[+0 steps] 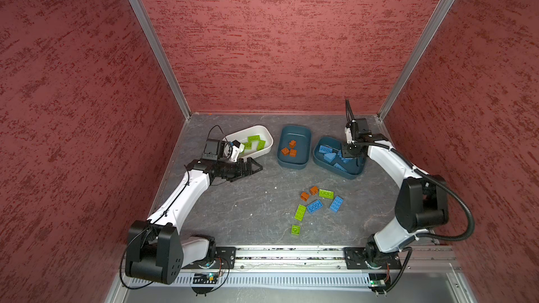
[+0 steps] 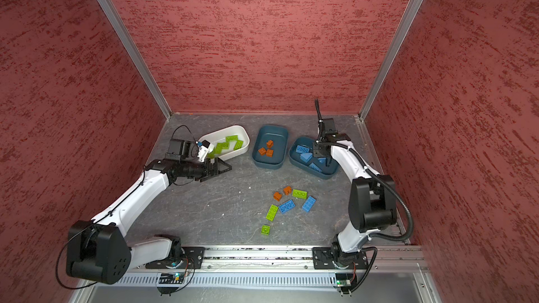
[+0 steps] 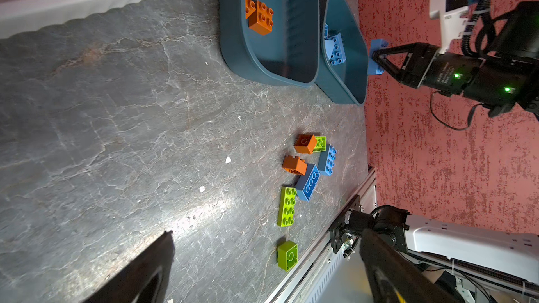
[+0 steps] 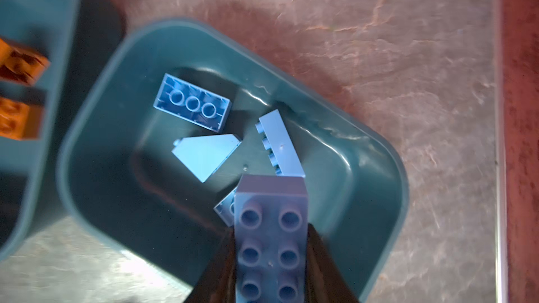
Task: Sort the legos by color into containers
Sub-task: 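Carry the blue brick into the farther teal tub and open the right gripper, then move the right gripper to the pile and grasp an orange-brown brick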
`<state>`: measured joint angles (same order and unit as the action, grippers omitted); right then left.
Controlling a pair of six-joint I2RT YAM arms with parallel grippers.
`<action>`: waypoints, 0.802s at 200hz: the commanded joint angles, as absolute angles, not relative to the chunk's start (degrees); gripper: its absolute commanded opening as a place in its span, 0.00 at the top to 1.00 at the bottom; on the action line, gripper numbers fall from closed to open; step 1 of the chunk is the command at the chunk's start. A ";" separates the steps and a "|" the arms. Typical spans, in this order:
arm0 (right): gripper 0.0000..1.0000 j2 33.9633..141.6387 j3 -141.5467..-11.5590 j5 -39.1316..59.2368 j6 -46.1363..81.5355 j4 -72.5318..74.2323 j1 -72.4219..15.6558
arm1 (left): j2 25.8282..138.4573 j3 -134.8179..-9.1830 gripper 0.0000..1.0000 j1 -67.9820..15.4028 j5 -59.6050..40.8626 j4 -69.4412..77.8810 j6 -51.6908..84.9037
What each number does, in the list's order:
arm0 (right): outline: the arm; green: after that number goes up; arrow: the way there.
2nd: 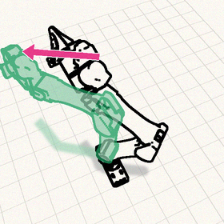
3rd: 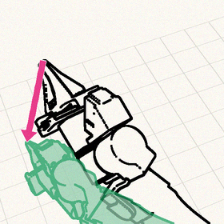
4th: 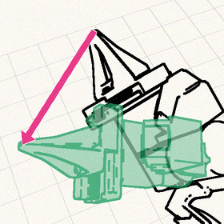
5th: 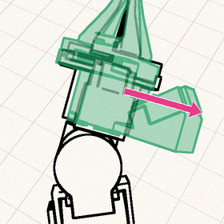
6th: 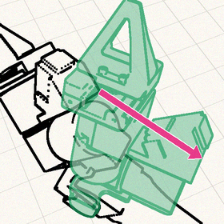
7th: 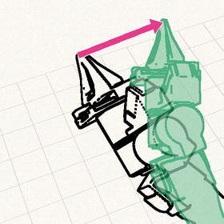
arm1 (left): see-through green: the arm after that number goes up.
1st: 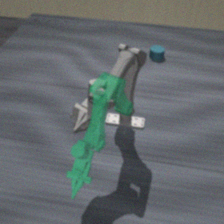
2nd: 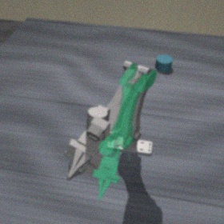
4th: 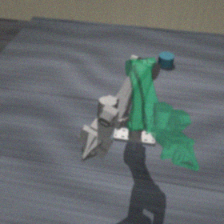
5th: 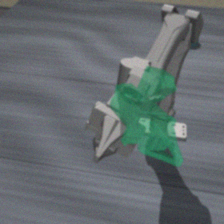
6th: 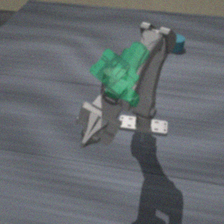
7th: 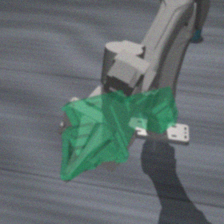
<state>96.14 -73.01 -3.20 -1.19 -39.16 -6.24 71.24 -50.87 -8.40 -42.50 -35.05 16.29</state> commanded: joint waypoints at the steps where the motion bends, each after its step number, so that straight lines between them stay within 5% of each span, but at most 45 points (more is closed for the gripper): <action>1: 0.69 99.89 -75.07 2.29 -9.76 -38.35 -5.81 | 71.54 -52.56 0.00 -8.70 -42.32 -34.48 16.68; 33: 0.66 105.60 -77.82 3.44 -10.73 -38.27 -5.67 | 72.25 -53.78 0.00 -8.96 -41.58 -35.94 16.35; 55: 0.46 106.30 -77.87 2.37 -11.07 -39.14 -5.70 | 72.31 -54.12 0.00 -8.92 -41.14 -36.28 16.26; 79: 0.36 102.87 -76.54 3.64 -10.13 -39.24 -5.75 | 72.99 -54.65 0.00 -8.96 -41.20 -36.44 16.39; 160: 0.29 84.56 -63.63 17.33 -1.13 -38.34 -13.51 | 74.86 -56.34 0.00 -9.45 -41.00 -37.00 16.17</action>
<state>88.03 -68.60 11.75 -4.49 -38.70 -9.47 74.52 -55.18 -9.04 -41.43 -36.45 16.27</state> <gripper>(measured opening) 0.708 0.997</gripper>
